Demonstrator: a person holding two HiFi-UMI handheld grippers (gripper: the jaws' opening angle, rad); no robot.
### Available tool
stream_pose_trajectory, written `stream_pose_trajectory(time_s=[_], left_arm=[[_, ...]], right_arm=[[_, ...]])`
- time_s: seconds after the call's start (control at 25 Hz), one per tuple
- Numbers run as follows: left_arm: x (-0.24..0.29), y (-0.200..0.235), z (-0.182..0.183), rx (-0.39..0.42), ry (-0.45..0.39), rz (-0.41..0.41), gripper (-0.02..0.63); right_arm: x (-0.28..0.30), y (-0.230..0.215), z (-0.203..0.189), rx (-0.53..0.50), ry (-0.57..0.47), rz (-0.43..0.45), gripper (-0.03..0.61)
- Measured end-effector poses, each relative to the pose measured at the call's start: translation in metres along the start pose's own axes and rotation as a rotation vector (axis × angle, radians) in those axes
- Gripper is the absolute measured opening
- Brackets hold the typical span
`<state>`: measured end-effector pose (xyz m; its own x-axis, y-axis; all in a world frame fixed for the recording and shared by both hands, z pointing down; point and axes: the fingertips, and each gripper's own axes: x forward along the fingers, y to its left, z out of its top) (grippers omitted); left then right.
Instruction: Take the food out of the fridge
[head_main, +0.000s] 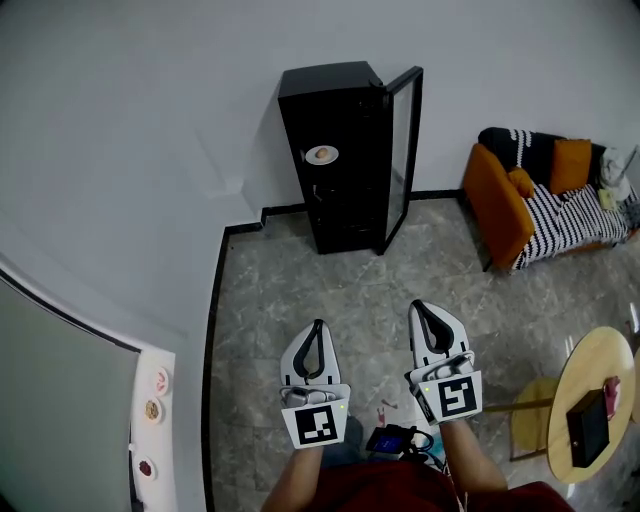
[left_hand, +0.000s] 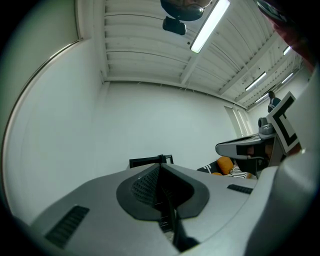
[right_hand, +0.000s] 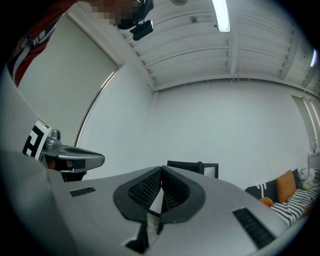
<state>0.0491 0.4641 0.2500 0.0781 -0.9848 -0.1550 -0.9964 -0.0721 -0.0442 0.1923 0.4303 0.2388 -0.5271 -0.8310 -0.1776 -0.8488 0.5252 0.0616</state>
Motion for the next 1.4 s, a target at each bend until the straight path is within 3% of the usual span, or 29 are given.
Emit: stream_pose_trajectory(time_s=[0.76, 1.0, 1.12, 1.4], left_arm=[[0.086, 0.129, -0.006, -0.020, -0.020, -0.018, 0.014], [0.099, 0.146, -0.012, -0.018, -0.016, -0.021, 0.014], [0.110, 0.147, -0.014, -0.018, -0.017, -0.021, 0.014], [0.148, 0.142, -0.023, -0.013, -0.013, -0.004, 0.014]], right_arm=[[0.148, 0.059, -0.005, -0.018, -0.036, -0.003, 0.021], [0.165, 0.065, -0.008, -0.029, -0.026, -0.003, 0.021], [0.172, 0.061, -0.017, -0.044, 0.031, 0.015, 0.021], [0.202, 0.029, -0.021, -0.017, -0.032, 0.000, 0.021]])
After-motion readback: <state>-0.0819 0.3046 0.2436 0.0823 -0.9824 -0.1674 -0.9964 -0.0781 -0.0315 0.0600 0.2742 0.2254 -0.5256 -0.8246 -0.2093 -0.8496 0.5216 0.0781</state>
